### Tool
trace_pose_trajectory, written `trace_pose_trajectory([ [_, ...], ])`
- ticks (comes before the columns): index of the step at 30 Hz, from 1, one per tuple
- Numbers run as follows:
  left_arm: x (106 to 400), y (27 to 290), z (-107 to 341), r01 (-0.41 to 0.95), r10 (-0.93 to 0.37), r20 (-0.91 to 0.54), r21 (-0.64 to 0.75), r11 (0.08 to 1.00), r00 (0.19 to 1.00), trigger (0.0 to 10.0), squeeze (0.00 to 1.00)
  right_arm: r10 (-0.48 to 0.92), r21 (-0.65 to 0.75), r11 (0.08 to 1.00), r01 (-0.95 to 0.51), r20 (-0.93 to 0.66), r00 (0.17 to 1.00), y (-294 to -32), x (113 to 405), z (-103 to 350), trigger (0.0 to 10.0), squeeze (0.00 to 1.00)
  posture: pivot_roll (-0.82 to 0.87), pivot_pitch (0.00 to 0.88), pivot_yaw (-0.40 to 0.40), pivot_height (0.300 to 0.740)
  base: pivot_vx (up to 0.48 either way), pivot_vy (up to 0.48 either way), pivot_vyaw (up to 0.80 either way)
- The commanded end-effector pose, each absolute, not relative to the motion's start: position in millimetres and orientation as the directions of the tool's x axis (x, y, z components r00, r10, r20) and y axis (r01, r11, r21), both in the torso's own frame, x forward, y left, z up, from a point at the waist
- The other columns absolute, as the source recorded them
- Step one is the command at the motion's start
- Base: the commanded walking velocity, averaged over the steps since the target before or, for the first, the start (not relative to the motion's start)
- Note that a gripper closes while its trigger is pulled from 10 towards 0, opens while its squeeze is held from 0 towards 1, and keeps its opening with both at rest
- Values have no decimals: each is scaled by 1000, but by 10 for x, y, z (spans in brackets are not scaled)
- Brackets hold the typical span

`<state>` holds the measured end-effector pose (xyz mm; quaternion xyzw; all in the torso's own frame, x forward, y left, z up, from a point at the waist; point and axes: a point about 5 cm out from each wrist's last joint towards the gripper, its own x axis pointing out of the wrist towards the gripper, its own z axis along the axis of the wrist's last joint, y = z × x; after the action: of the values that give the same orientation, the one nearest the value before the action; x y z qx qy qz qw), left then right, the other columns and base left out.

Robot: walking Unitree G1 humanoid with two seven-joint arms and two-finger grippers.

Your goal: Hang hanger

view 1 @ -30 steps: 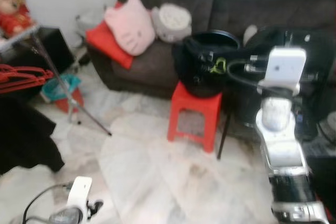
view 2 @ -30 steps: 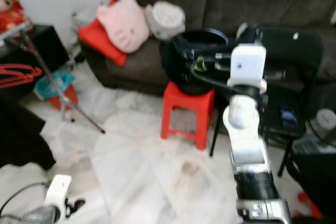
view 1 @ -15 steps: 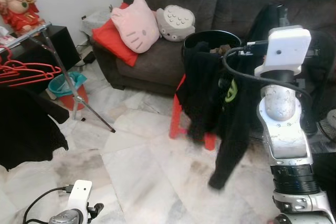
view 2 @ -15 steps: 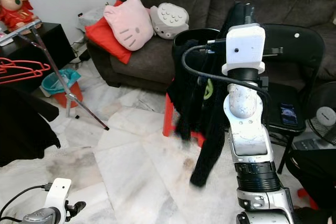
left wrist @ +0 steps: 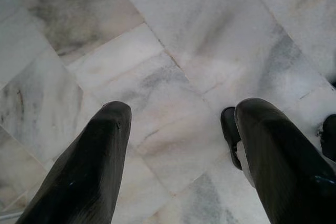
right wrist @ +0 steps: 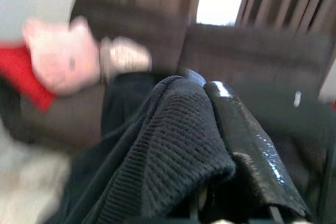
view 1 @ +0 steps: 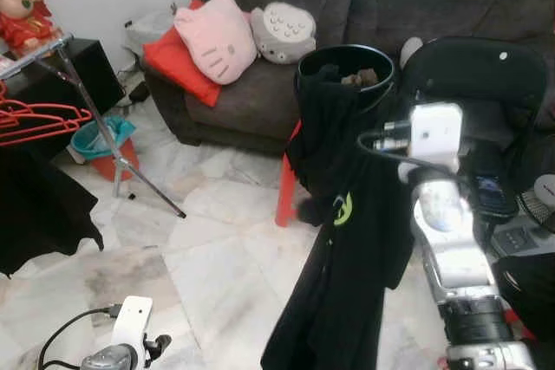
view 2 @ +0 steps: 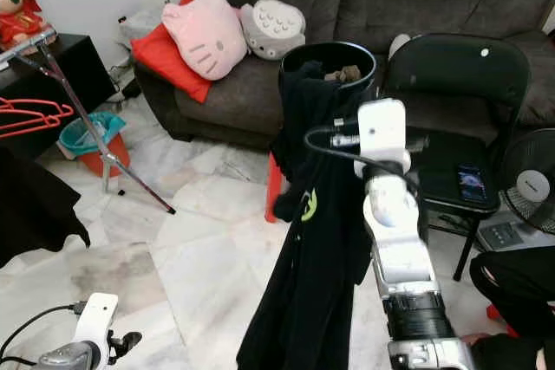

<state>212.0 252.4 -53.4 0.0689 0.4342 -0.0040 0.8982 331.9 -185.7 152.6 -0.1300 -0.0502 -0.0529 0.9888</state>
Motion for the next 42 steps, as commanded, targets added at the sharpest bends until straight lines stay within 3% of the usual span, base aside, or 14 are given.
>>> trace_pose_trajectory([
  [1,2121,2528,-537,50,64,-786,120,992,615,10000,0,-94,-225,968,109,75,993,-1870,3304,1399,10000,0,-50,0,56,740,0,0,0],
  [12,2121,2504,-544,18,72,-778,107,994,624,10000,0,-109,-115,990,80,-268,957,-1975,2998,398,10000,0,-38,0,43,740,0,0,0],
  [42,1932,2593,-620,-93,131,-781,93,991,611,10000,0,-128,-144,983,112,-104,986,-2173,3084,699,10000,0,41,0,-13,740,0,0,0],
])
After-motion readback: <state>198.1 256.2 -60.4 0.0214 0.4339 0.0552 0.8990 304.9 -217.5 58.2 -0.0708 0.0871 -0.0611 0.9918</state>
